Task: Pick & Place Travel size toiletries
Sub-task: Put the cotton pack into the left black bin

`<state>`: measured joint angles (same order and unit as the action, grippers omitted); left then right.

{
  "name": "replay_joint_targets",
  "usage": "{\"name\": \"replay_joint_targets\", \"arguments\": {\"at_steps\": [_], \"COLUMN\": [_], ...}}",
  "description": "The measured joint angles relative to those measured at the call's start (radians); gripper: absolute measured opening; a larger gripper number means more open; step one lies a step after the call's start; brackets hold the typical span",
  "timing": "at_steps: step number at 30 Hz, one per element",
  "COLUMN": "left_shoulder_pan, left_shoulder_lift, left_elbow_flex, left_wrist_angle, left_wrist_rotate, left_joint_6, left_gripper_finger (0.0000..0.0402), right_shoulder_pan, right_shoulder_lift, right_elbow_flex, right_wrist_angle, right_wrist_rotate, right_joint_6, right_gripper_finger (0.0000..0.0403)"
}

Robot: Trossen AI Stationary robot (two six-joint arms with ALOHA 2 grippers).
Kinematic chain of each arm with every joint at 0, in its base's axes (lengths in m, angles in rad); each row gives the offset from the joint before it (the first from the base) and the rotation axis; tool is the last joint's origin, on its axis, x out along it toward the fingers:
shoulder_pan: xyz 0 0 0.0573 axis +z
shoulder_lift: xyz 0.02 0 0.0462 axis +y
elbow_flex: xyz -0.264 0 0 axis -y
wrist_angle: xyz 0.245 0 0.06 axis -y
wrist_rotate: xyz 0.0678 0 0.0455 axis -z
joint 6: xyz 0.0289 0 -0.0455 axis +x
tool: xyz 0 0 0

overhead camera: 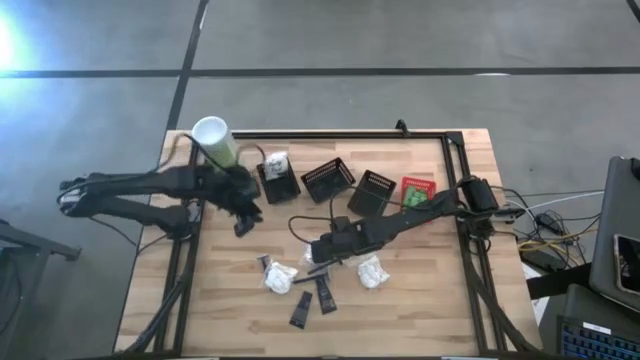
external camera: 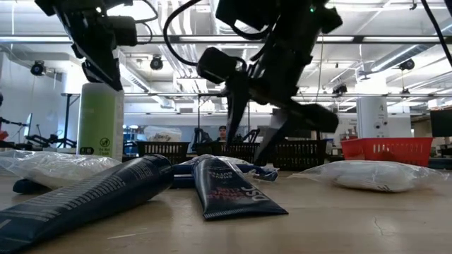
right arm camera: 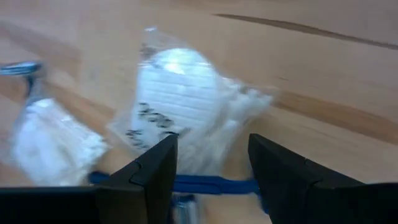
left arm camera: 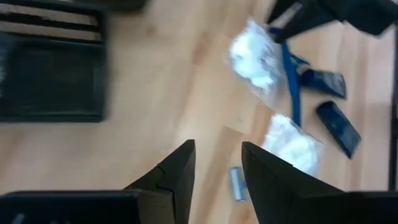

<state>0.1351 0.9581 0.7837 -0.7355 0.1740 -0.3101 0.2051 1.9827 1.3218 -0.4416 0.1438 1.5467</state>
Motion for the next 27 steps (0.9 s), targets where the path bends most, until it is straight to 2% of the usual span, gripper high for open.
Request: {"name": "replay_joint_targets", "arguments": {"at_steps": [5,9,14,19,27], "left_shoulder_pan": [-0.189,-0.268,-0.277,-0.278,-0.281], "left_shoulder_lift": [0.104,0.215,0.361,0.459,0.488], "left_elbow_flex": [-0.021,-0.021,-0.021,-0.021,-0.021], "left_wrist_angle": [0.146,0.238,0.308,0.309,0.297], "left_wrist_rotate": [-0.119,-0.177,-0.197,-0.199,-0.191], "left_joint_6": [-0.007,-0.006,-0.006,-0.007,-0.015], "left_gripper_finger": [0.0136,0.0136,0.0136,0.0136,0.0136], "right_shoulder_pan": [-0.011,-0.01,-0.01,-0.012,-0.011], "right_shoulder_lift": [0.0,0.0,0.0,0.0,0.027], "right_elbow_flex": [-0.042,-0.065,-0.099,-0.105,-0.105], "right_wrist_angle": [0.063,0.064,0.117,0.198,0.452], "right_wrist_rotate": [-0.01,-0.011,-0.011,-0.018,-0.017], "right_joint_6": [-0.02,-0.049,-0.113,-0.136,-0.109], "right_gripper_finger": [0.019,0.0196,0.0206,0.0213,0.0205]}}
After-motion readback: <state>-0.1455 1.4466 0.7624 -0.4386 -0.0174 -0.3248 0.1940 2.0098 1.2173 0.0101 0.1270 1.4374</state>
